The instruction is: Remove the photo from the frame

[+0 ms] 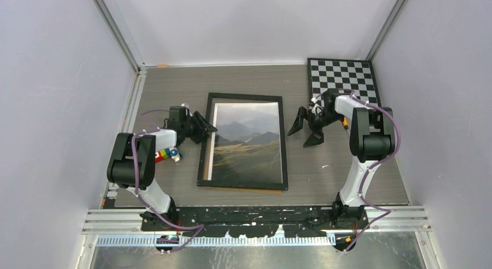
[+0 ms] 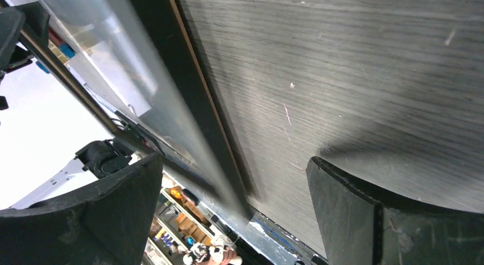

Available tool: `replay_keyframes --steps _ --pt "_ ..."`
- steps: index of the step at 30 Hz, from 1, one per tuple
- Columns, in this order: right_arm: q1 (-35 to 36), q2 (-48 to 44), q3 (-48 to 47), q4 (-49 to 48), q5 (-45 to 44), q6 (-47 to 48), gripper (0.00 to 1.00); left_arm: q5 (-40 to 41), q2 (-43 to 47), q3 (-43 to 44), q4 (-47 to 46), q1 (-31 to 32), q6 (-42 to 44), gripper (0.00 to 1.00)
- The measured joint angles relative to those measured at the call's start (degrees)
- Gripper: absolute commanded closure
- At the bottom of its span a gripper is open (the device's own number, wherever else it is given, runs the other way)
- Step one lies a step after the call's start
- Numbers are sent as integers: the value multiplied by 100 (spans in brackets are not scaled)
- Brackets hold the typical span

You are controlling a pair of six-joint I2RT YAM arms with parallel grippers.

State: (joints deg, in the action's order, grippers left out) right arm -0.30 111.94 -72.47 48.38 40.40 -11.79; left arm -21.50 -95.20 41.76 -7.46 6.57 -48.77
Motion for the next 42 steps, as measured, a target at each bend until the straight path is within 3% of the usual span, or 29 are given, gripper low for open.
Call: replay_keyframes --steps 4,6,12,22,27,32,36,39,42 --pt "20 76 -24 -22 -33 -17 0 -26 81 7 -63 -7 -216 23" --pt "20 94 -31 -35 -39 -17 0 -66 116 13 -72 -7 -238 19" --pt "20 96 -31 -37 -55 -17 0 -103 142 83 37 -7 -168 17" --pt "20 94 48 -31 11 -17 0 411 466 413 1386 -11 787 13" --pt "20 90 103 -17 90 -15 0 455 750 804 2031 -17 1963 10" --pt "20 26 212 -15 107 -9 0 116 1537 1082 2688 295 4367 6" --pt "20 -17 278 -20 118 -9 0 -107 2605 909 3477 1172 6704 5" --pt "20 -37 299 -24 111 -7 0 -116 3342 577 3978 2376 7873 4" --pt "11 -37 299 -28 109 -13 0 118 3617 313 4280 3412 8502 4"
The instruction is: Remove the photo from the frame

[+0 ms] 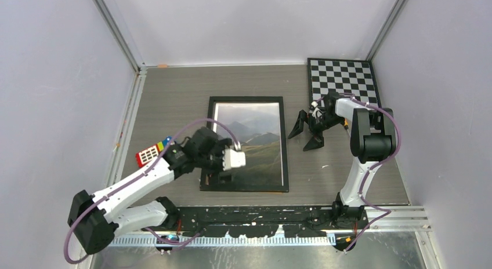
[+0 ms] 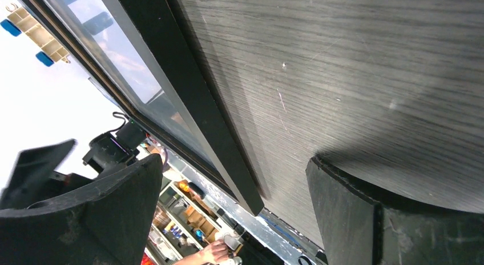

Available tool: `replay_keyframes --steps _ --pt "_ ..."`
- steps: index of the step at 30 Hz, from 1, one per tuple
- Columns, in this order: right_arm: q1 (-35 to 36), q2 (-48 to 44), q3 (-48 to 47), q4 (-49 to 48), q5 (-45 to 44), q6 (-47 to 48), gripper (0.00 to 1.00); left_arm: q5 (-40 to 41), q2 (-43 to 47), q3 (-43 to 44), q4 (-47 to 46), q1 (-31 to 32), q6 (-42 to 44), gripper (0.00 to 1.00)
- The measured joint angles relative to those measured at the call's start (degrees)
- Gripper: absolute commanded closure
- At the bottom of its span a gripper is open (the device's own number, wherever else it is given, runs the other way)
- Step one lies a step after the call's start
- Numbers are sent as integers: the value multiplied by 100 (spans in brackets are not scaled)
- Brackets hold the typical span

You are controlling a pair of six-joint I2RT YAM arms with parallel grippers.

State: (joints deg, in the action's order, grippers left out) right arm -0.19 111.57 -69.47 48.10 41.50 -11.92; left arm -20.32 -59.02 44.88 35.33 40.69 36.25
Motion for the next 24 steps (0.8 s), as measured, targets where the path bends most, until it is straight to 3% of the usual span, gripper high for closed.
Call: replay_keyframes --steps 4,7,17,24 --pt "-4 -28 31 -31 -4 -2 0 439 -203 -262 -17 1023 203 4" --pt "-4 -44 46 -44 -4 -4 0 632 -592 -323 -173 1445 195 4" --pt "-4 -57 55 -129 -44 -146 0 774 -1655 -328 -1123 2046 28 0" --pt "-90 -57 15 -164 -101 -175 0 1126 -2273 -540 -2302 2437 -7 0"
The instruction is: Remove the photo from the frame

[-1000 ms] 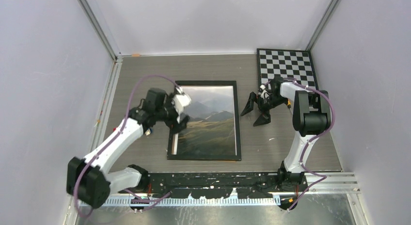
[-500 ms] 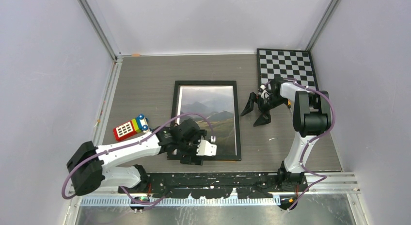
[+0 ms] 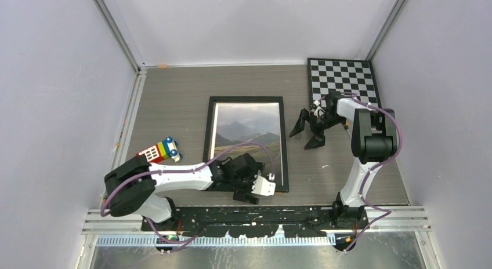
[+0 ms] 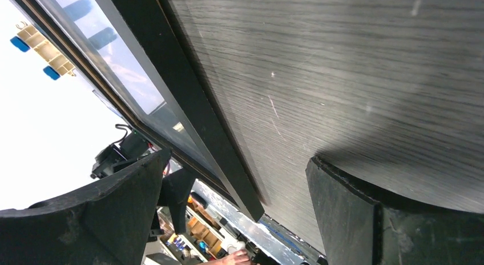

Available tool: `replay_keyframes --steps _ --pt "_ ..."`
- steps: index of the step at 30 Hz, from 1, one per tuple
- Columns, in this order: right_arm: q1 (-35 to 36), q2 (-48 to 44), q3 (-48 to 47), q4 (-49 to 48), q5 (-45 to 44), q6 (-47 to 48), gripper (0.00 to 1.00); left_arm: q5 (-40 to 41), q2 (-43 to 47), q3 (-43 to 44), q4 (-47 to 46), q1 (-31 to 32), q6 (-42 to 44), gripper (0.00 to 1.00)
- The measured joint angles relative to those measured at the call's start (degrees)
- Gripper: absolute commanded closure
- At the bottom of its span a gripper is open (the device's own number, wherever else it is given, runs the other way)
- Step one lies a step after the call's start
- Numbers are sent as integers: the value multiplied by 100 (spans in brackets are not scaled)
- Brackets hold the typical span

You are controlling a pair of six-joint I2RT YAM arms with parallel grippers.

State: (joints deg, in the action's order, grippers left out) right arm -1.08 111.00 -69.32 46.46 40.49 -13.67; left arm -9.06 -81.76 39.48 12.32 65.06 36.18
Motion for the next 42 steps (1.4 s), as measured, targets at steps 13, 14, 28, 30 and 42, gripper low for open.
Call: replay_keyframes --steps 13,14,28,30,42 --pt "-358 0 0 -15 24 2 1 800 -1412 833 -1891 -101 101 8" --pt "-358 0 0 -17 31 2 1 754 -1414 859 -1812 -140 120 9" --pt "-328 -2 485 -76 586 138 18 -260 -688 935 485 -741 -269 26" --pt "-315 -4 538 -76 640 157 19 -251 -710 935 627 -791 -293 35" --pt "-109 -234 981 -68 688 396 30 -315 -664 990 1211 -1211 -195 97"
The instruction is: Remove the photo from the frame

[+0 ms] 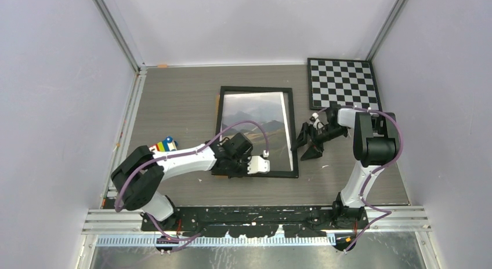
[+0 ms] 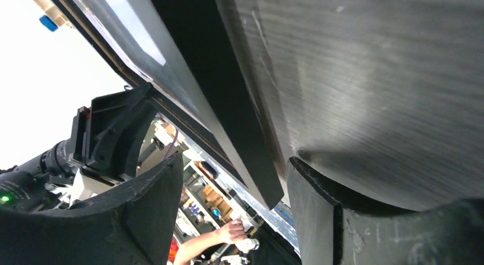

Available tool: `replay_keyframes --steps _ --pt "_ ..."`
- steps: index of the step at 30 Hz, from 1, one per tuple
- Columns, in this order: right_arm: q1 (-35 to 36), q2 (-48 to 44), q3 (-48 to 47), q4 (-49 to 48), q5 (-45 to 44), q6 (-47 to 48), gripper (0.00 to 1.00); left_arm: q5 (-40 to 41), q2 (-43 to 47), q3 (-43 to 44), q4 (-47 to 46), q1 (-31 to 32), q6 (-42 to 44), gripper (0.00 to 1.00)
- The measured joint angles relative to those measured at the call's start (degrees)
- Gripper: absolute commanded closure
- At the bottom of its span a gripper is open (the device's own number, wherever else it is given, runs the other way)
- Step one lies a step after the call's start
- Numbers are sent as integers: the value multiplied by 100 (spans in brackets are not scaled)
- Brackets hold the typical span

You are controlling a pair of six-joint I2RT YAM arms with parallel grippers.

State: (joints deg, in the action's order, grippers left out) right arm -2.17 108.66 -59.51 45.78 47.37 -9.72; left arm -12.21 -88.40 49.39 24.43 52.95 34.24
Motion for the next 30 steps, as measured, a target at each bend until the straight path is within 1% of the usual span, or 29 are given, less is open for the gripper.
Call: replay_keyframes --steps 3,8,14,19,24,30 --pt "59 -46 94 59 37 94 30 -61 105 0 173 -63 63 100" --pt "85 -50 87 83 103 149 30 -149 289 0 369 -245 63 100" --pt "83 -50 -275 177 151 164 26 -136 302 0 369 -413 -48 100" --pt "83 -50 -452 162 181 162 26 -184 210 17 334 -640 22 100" --pt "83 -50 -452 188 179 164 26 -299 79 208 363 -1016 190 100" --pt "83 -50 -452 208 181 164 26 -540 79 527 599 -1161 221 100"
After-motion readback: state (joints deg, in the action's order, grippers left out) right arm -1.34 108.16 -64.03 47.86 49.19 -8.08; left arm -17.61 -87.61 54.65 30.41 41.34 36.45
